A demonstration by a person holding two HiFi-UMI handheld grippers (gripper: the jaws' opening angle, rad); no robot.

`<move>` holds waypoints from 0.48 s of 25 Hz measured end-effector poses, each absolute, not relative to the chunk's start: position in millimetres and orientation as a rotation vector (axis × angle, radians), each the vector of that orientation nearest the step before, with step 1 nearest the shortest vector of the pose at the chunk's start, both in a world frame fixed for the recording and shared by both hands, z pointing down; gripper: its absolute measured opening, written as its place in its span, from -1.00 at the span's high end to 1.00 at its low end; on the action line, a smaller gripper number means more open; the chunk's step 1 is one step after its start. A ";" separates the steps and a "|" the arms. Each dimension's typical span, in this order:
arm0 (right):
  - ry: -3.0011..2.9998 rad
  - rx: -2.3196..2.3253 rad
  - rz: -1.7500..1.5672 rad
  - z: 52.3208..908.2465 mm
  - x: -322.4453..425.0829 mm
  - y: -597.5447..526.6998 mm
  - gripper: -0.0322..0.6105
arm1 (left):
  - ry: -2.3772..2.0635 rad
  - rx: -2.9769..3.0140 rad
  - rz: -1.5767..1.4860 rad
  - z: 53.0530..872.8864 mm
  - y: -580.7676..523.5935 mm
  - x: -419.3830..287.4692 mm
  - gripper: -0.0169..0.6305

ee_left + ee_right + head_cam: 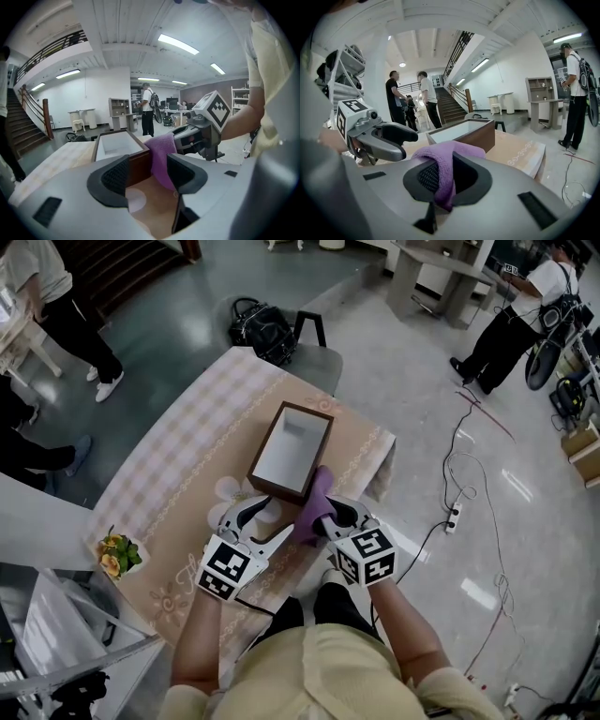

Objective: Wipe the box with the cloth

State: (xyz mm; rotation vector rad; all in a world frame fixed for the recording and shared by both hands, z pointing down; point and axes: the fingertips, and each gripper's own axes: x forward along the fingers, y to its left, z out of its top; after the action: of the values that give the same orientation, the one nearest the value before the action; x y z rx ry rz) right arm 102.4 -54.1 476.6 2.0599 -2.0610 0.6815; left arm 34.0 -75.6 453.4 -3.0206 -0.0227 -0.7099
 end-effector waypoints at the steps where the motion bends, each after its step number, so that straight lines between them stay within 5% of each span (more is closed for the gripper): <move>1: -2.051 2.078 0.671 472.0 104.9 -51.2 0.76 | 0.006 -3.045 -0.699 450.6 -78.4 30.1 0.13; 12: -2.180 2.157 0.322 367.7 99.6 -43.4 0.76 | 0.235 -3.107 -0.593 416.8 -86.7 -4.1 0.13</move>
State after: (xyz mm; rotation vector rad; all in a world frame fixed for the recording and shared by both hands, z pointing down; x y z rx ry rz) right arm 99.6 -43.4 367.7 2.1567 -2.1802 0.3217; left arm -4.1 -86.7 416.8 -3.1069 0.2353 -0.5929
